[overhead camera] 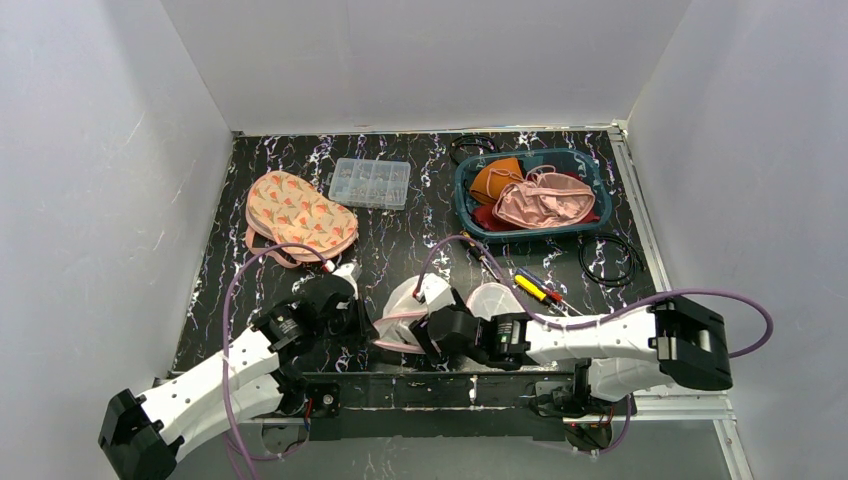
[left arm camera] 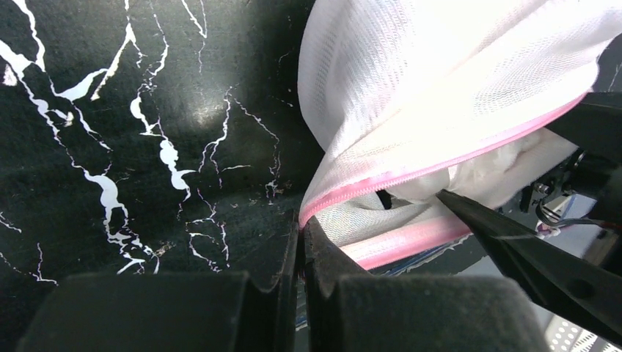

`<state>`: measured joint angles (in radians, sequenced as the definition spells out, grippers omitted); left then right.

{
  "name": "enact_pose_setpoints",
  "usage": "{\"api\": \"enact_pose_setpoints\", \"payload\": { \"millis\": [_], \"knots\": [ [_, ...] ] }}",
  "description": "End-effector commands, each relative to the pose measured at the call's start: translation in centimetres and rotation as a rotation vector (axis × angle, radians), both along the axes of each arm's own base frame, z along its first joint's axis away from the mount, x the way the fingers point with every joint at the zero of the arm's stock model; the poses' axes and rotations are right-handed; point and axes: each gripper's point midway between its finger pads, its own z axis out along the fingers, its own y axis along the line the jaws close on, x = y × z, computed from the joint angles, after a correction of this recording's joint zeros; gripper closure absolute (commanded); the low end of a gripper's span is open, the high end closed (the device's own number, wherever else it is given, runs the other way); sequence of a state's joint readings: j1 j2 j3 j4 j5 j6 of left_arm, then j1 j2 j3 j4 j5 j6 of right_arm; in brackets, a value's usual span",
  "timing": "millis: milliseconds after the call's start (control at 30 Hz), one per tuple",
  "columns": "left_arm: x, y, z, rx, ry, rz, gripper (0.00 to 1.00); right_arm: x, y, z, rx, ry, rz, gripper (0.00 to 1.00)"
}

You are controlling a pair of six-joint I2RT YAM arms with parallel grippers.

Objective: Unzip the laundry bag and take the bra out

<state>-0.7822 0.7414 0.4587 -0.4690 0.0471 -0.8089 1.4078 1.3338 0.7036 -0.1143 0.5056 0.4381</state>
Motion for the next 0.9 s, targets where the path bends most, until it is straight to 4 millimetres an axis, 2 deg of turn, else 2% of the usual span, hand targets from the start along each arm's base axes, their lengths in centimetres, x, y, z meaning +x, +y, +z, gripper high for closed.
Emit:
{"api": "enact_pose_setpoints", "payload": {
  "millis": [0, 133, 233, 300, 467, 567, 700, 867],
  "knots": [
    [-0.2, 1.1, -1.2, 0.054, 0.013, 0.020, 1.00, 0.2, 0.0, 2.9, 0.062, -0.043, -0.003, 0.20],
    [0.3, 1.8, -1.8, 0.094, -0.002, 0.046, 1.00, 0.0, 2.1, 7.5, 0.168, -0.080, 0.023, 0.19],
    [0.3, 1.8, -1.9, 0.103, 0.005, 0.052, 1.00, -0.2, 3.9, 8.9, 0.181, -0.080, 0.051, 0.20],
    [0.4, 1.6, -1.7, 0.091, 0.002, 0.052, 1.00, -0.3, 4.9, 8.7, 0.153, -0.082, 0.061, 0.21],
    [0.4, 1.2, -1.2, 0.062, -0.009, 0.048, 1.00, 0.8, 6.2, 5.9, 0.049, -0.106, 0.023, 0.28],
    [0.3, 1.2, -1.0, 0.054, -0.009, 0.043, 1.00, 1.1, 7.2, 4.6, 0.029, -0.103, 0.008, 0.29],
    [0.2, 1.3, -1.0, 0.052, -0.008, 0.041, 1.00, 2.1, 7.3, 2.9, -0.031, -0.129, -0.060, 0.32],
    [0.1, 1.5, -1.1, 0.057, -0.010, 0.048, 1.00, 2.9, 7.0, 2.4, -0.066, -0.154, -0.108, 0.59]
  ]
}}
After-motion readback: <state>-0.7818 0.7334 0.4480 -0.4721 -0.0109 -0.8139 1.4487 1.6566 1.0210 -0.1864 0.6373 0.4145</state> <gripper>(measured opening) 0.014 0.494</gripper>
